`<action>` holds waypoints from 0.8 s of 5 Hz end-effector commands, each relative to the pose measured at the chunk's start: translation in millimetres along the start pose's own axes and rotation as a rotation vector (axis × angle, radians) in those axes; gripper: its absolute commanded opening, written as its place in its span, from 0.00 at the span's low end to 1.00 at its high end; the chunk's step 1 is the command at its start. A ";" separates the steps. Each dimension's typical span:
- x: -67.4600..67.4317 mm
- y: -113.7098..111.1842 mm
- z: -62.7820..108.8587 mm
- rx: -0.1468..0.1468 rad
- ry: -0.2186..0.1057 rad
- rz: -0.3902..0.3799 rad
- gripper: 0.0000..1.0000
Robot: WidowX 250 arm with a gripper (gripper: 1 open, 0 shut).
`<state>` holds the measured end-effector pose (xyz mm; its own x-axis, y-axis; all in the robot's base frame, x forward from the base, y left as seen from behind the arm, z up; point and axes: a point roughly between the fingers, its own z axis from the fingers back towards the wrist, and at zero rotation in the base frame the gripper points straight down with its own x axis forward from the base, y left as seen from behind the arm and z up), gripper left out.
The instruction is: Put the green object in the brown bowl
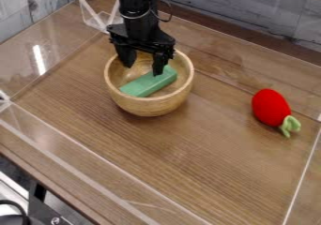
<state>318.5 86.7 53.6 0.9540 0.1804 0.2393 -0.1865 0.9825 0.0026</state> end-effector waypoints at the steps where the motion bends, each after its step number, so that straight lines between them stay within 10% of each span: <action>1: 18.2 5.3 21.2 0.005 -0.057 0.015 1.00; 2: 25.9 -5.7 36.8 -0.019 -0.068 -0.047 0.00; 3: 30.2 -15.0 46.6 -0.039 -0.065 -0.112 1.00; 4: 30.4 -16.4 55.0 -0.049 -0.069 -0.120 1.00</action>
<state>327.9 72.5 87.7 0.9711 0.0791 0.2253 -0.0748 0.9968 -0.0277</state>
